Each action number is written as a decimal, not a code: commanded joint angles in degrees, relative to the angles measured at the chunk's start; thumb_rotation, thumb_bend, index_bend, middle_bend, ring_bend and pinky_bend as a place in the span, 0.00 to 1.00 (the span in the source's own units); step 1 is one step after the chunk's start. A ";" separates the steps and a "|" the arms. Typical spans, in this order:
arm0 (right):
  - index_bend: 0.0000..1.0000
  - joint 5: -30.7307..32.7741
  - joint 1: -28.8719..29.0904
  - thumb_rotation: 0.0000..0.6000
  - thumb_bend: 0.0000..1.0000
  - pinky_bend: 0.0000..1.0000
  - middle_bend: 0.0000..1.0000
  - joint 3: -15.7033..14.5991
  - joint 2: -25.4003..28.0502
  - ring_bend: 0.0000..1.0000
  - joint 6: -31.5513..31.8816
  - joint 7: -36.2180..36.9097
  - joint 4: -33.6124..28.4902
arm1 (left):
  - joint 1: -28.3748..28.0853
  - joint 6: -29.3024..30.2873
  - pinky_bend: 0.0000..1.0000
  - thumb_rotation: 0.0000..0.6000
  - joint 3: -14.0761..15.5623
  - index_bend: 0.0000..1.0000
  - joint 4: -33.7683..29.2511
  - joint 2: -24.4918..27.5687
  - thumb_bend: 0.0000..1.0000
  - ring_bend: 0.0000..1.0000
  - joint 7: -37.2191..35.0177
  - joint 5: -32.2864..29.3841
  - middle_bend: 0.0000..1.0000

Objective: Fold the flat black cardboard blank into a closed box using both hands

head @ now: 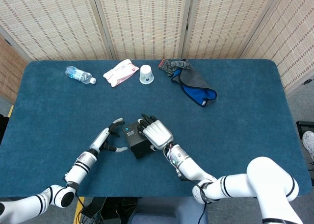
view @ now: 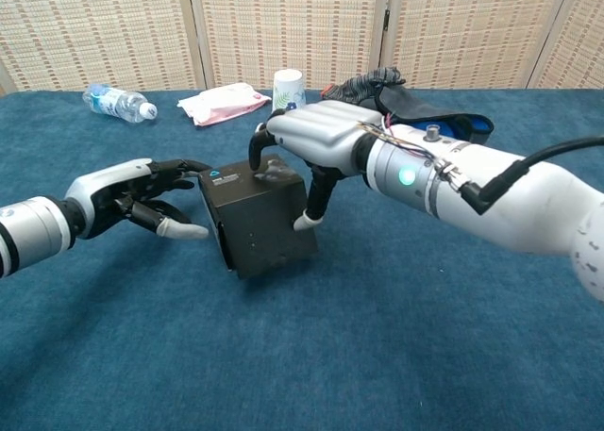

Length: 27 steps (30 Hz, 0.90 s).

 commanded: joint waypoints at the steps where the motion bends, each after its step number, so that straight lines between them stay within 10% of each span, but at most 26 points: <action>1: 0.26 -2.19 -1.13 1.00 0.00 0.16 0.14 -0.15 -1.21 0.04 0.16 -1.05 2.43 | 0.04 -0.16 0.29 1.00 -0.12 0.13 0.01 0.30 0.15 0.00 -0.30 0.02 0.02; 27: 0.38 -18.13 -5.80 1.00 0.01 0.17 0.22 3.86 -10.89 0.09 0.01 5.83 19.28 | 1.71 -1.29 0.27 1.00 -0.89 0.11 -1.22 5.28 0.15 0.00 -3.47 -0.44 0.00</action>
